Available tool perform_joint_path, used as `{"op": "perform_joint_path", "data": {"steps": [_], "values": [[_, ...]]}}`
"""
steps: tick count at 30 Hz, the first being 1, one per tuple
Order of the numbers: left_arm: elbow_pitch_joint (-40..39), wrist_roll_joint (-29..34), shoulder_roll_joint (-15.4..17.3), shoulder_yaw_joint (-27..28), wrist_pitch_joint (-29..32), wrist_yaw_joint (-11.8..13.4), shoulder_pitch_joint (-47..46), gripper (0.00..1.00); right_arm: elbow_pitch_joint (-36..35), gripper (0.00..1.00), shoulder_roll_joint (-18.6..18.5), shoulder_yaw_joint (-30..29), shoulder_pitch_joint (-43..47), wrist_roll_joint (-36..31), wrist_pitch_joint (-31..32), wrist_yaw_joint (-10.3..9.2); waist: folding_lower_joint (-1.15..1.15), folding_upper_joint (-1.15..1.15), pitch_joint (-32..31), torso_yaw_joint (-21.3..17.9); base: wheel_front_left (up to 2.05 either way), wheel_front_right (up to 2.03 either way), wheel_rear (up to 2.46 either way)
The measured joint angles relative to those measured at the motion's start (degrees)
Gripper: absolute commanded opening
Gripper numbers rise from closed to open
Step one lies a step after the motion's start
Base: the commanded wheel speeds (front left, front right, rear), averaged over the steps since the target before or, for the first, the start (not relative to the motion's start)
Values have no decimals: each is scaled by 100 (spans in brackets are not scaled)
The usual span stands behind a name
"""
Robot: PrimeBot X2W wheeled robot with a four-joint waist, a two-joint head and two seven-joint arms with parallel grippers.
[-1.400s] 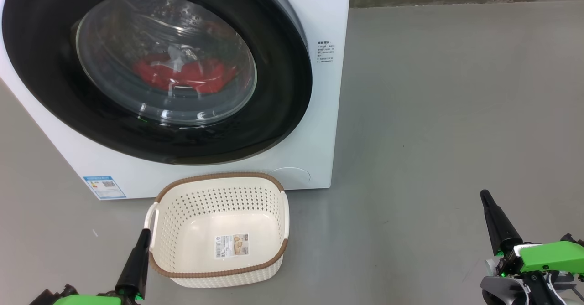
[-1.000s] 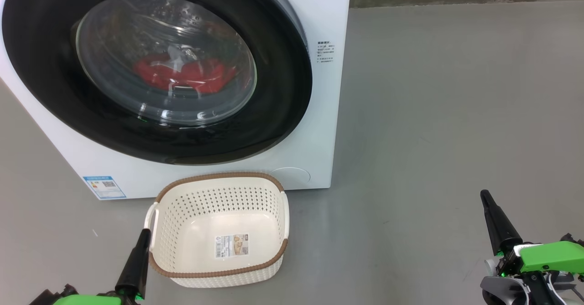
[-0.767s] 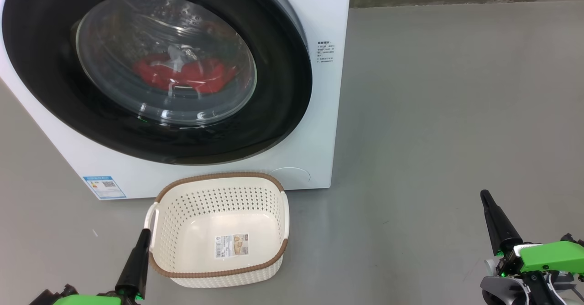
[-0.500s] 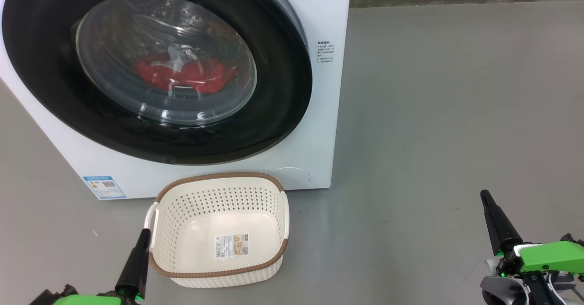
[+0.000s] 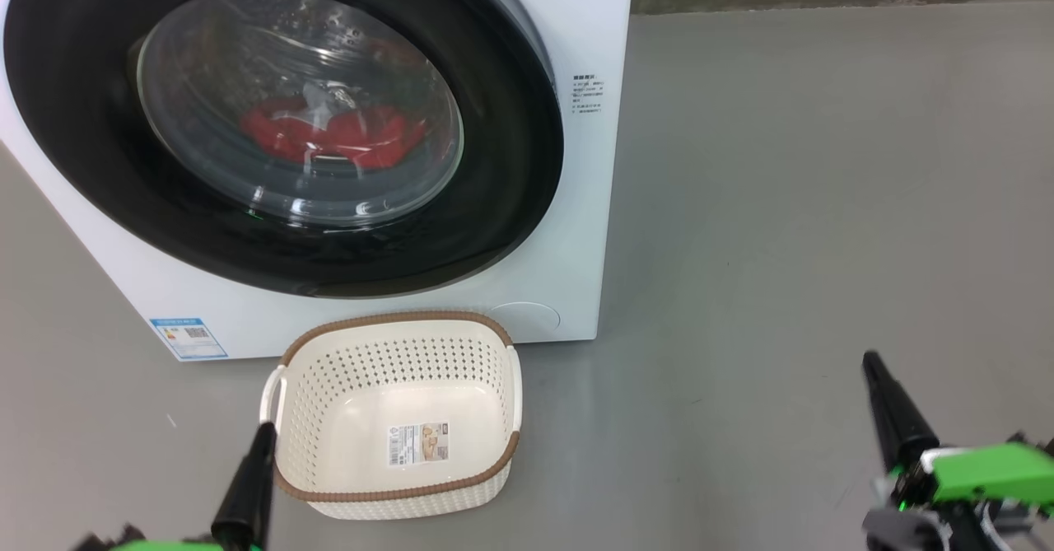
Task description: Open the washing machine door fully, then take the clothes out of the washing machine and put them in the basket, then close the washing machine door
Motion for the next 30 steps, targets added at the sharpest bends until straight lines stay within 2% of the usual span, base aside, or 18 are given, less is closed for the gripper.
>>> {"op": "perform_joint_path", "data": {"steps": [4,12,21,30], "values": [[234,-1,-86,-41,-1,5,179,100,240,100,103,32,200,2,-7,-20,0,0,1,0,0,0,0],[207,83,-94,-99,-123,5,224,100,227,100,96,94,250,-73,-120,-20,2,0,-7,2,0,0,0],[88,786,-79,-154,-289,5,229,100,138,100,73,124,252,-733,-282,-20,1,0,8,5,0,0,0],[-33,1744,-80,-167,-456,14,236,100,66,100,15,225,258,-1449,-437,-19,1,0,15,1,0,0,0]]}}
